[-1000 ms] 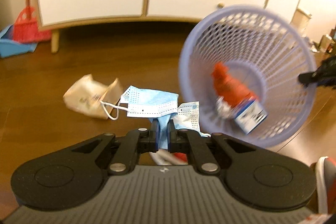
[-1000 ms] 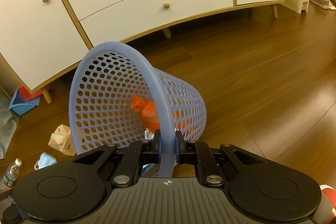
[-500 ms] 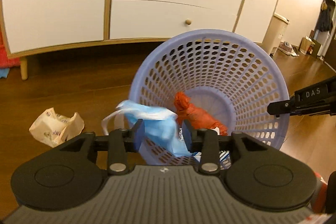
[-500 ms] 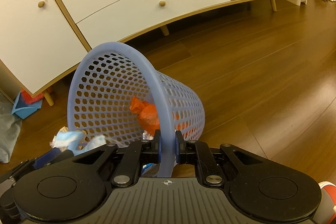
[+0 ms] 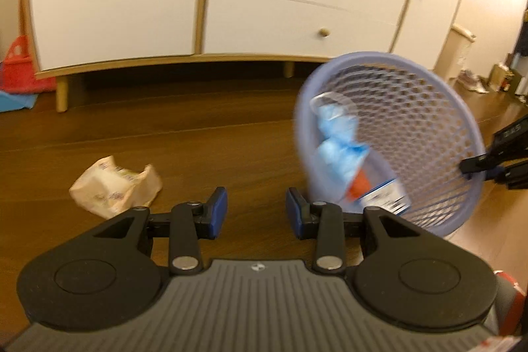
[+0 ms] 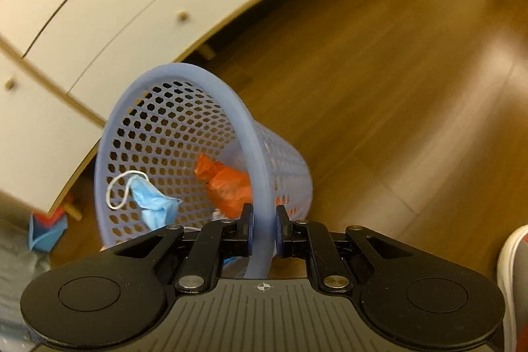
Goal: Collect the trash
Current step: 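Drop the face mask into the basket held by the right tool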
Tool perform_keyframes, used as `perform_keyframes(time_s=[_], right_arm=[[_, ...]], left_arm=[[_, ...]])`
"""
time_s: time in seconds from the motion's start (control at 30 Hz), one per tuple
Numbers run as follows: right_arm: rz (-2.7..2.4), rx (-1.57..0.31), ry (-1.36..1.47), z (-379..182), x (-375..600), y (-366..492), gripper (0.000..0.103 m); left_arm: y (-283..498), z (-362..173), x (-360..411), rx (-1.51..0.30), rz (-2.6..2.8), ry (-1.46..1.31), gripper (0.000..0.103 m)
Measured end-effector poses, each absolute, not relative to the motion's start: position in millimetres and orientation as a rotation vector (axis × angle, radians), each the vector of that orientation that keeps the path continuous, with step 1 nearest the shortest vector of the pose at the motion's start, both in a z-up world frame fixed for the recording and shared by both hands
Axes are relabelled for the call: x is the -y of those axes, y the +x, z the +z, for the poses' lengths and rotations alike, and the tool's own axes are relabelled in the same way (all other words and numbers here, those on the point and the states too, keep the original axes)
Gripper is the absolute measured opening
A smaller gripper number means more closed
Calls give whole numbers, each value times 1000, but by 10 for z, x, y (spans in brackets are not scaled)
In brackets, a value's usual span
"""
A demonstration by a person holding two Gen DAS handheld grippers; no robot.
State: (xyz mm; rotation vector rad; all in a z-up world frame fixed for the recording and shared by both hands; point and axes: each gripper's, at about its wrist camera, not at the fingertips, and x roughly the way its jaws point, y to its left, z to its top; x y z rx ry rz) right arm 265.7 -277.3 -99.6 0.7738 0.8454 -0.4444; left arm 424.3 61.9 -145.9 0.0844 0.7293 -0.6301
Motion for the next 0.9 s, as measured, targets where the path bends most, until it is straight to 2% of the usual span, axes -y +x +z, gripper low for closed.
perform_keyframes(time_s=[0.37, 0.83, 0.9], right_arm=[[-538, -857, 1041, -1120, 3126, 2463, 9], [-431, -871, 624, -844, 2623, 2546, 12], [-410, -866, 539, -803, 2450, 2554, 12]], left_arm=[[4331, -1631, -866, -781, -527, 98, 34], [4255, -1755, -1033, -821, -507, 126, 34], [4225, -1799, -1092, -845, -520, 125, 38]])
